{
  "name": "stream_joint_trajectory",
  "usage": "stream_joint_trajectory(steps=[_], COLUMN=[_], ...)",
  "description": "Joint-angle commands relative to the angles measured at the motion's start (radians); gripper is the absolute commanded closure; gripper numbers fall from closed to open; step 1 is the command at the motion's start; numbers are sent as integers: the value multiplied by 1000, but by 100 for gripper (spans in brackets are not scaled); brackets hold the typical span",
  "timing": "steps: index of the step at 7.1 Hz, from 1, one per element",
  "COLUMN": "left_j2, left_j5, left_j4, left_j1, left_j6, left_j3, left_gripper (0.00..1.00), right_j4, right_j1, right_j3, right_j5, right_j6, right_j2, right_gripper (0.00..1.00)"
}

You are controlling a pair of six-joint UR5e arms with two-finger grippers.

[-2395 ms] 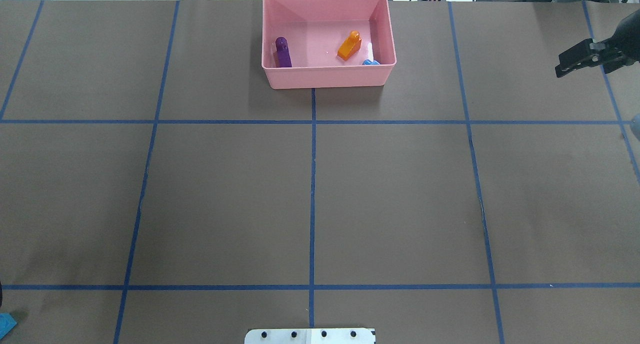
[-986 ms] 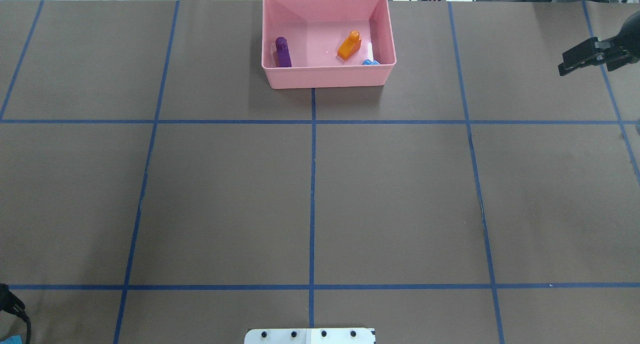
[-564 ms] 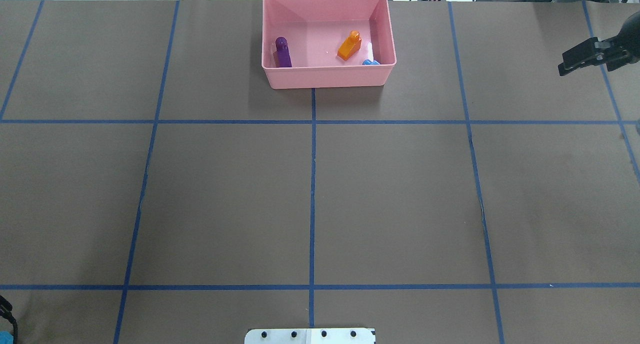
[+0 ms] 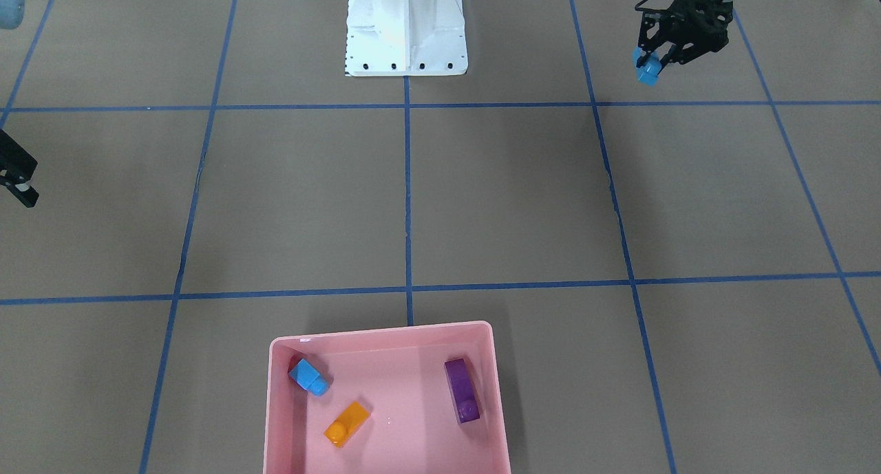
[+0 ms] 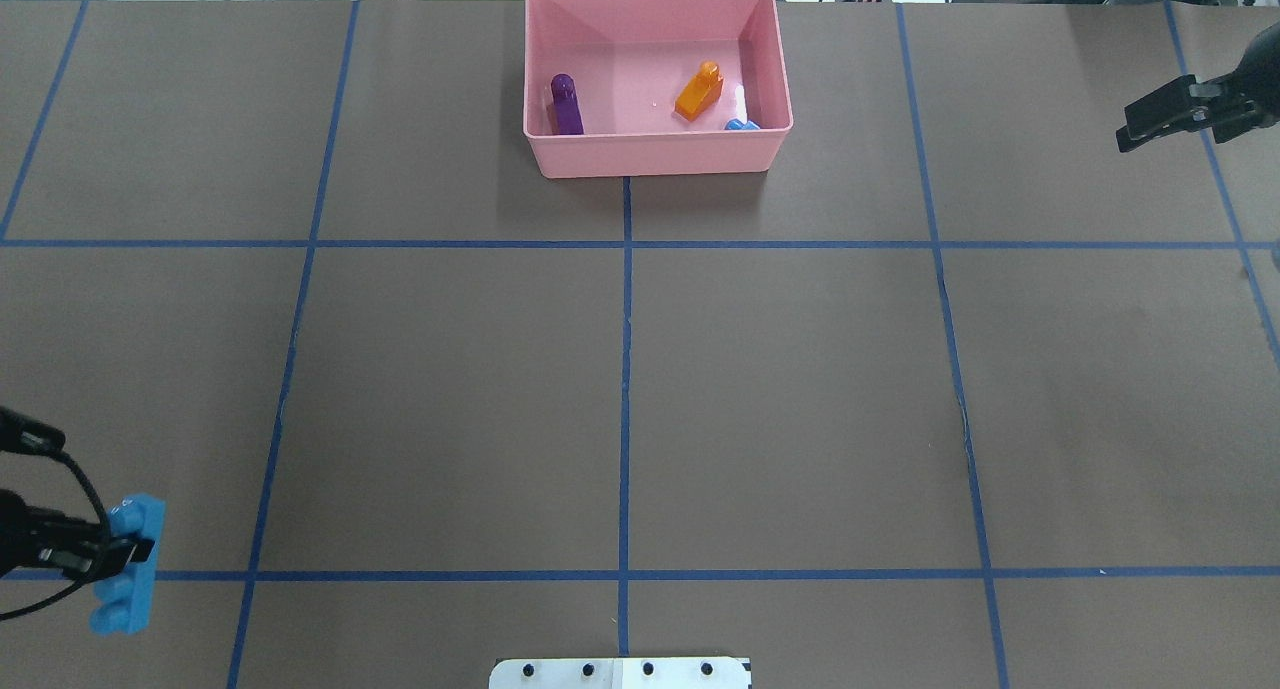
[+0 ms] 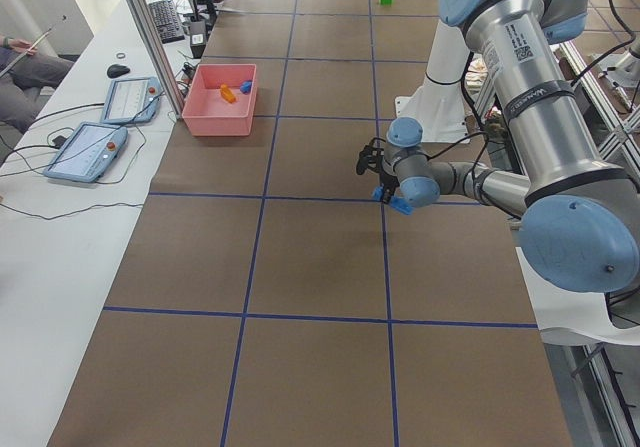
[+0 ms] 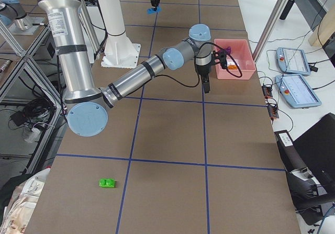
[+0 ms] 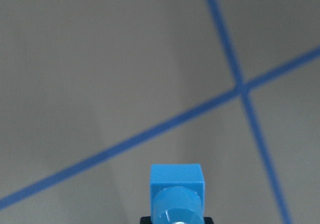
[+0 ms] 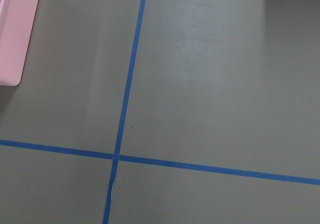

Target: Put all blocks into box

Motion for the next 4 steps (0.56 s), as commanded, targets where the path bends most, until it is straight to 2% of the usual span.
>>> stream_joint_trajectory(steps=[1, 2, 3, 4], left_j2=[-177, -236, -318, -436], left_j5=[15, 55, 119, 203], left_j4=[8, 8, 9, 9], left_j1=[-162, -171, -176, -174], left_j6=[-15, -21, -110, -195], left_j3=[11, 16, 31, 62], left_gripper=[100, 100, 100, 100], right_j4=[2, 0, 0, 0], right_j1=[1, 1, -1, 1], right_j3=[-1, 0, -1, -1], right_j5=[0, 0, 0, 0], right_j6=[1, 1, 3, 1], right_j2=[-1, -1, -1, -3], right_gripper=[0, 0, 0, 0])
